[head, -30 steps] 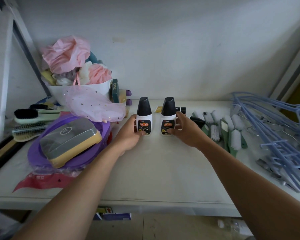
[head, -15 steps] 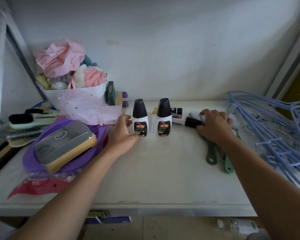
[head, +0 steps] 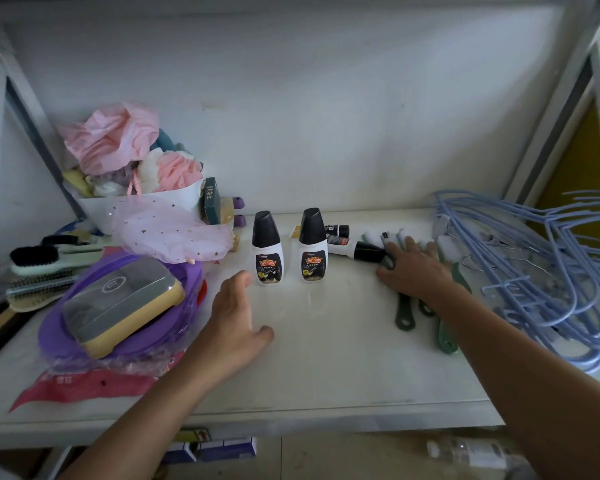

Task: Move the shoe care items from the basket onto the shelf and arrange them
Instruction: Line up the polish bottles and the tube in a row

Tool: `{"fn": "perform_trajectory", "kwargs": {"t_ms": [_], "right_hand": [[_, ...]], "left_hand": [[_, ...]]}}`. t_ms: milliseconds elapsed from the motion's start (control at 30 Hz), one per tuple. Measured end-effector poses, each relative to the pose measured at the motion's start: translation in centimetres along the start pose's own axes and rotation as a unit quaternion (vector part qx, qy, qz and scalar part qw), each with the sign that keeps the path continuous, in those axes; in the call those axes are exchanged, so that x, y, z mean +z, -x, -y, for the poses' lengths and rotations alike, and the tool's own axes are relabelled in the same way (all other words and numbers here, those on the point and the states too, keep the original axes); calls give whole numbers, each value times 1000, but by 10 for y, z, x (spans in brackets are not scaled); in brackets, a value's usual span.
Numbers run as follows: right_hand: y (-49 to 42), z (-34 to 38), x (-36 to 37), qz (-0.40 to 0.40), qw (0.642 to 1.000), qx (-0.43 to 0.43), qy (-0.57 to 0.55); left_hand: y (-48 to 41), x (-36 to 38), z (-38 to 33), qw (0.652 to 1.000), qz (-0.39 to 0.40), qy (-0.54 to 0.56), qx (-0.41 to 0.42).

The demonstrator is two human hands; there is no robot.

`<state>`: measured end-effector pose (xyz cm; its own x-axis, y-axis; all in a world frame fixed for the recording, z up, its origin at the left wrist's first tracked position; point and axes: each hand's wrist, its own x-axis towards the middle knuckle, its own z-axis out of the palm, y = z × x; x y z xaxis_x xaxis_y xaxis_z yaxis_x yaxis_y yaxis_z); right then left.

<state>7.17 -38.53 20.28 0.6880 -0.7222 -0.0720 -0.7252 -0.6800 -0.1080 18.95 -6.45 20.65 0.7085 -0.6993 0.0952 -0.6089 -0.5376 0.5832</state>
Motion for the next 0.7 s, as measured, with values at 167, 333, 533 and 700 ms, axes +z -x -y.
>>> {"fn": "perform_trajectory", "kwargs": {"t_ms": [167, 333, 533, 700], "right_hand": [[11, -3, -4, 21, 1000, -2, 9], [21, -3, -10, 29, 999, 1, 30], [33, 1, -18, 38, 997, 9, 60], [42, 6, -24, 46, 997, 26, 63]], "left_hand": [[17, 0, -12, 998, -3, -42, 51], [30, 8, -29, 989, -41, -44, 136], [54, 36, -62, 965, 20, -63, 252], [65, 52, -73, 947, 70, -102, 296]]}}
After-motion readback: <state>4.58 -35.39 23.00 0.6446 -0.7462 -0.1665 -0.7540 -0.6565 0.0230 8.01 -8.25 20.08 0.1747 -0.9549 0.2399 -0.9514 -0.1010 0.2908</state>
